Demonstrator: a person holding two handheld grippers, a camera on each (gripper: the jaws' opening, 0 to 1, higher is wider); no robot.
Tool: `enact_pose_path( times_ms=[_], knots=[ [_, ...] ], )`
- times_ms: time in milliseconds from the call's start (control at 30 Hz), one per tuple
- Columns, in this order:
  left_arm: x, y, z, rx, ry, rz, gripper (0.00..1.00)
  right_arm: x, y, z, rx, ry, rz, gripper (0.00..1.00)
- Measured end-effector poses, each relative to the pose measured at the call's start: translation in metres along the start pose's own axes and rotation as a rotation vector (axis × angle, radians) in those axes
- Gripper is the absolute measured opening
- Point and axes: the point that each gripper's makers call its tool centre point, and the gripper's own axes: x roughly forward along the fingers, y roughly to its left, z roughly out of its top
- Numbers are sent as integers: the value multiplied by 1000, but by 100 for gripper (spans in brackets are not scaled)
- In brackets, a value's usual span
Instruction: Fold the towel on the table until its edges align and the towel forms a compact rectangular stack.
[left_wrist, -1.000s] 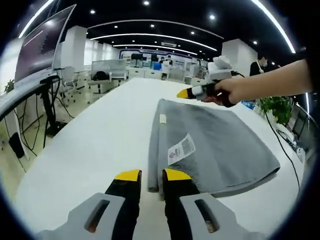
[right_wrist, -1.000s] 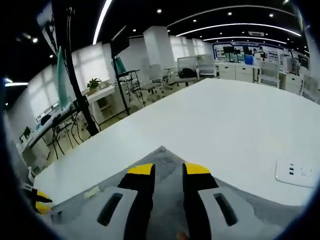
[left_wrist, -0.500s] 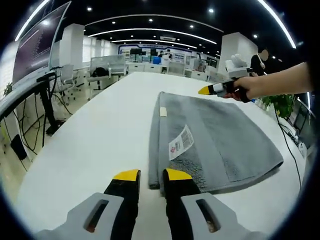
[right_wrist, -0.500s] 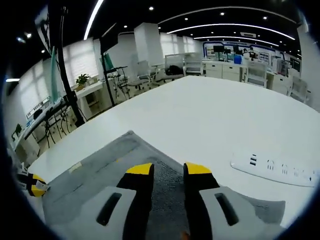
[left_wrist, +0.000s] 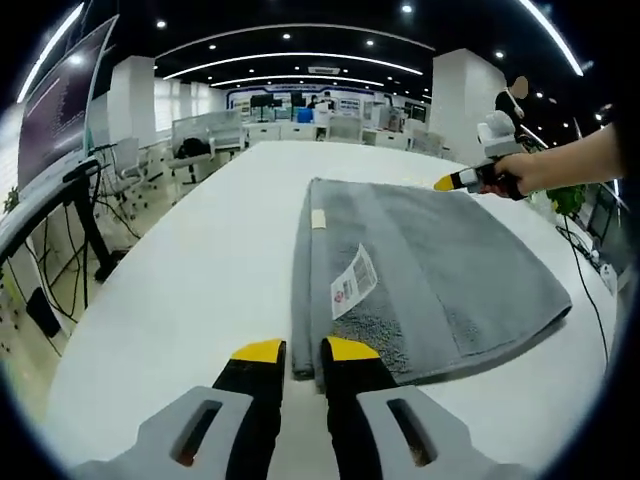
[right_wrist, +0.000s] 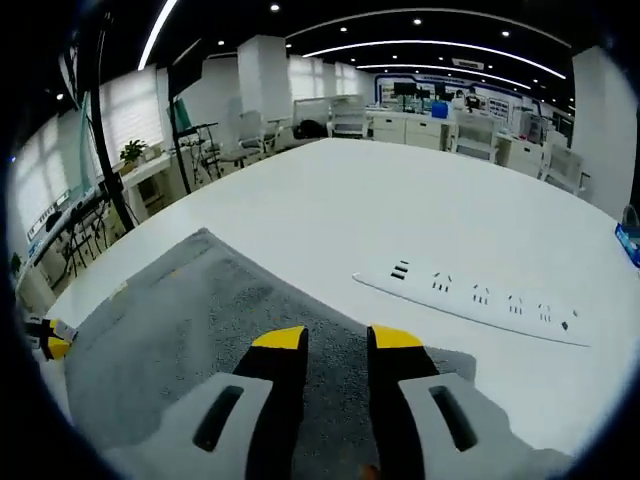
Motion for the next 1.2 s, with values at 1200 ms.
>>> enact_pose_path(
  times_ms=[1200],
  knots=[
    [-7, -21, 8, 212, 41, -84, 6, -40, -56, -45, -83, 59, -74, 11]
  ],
)
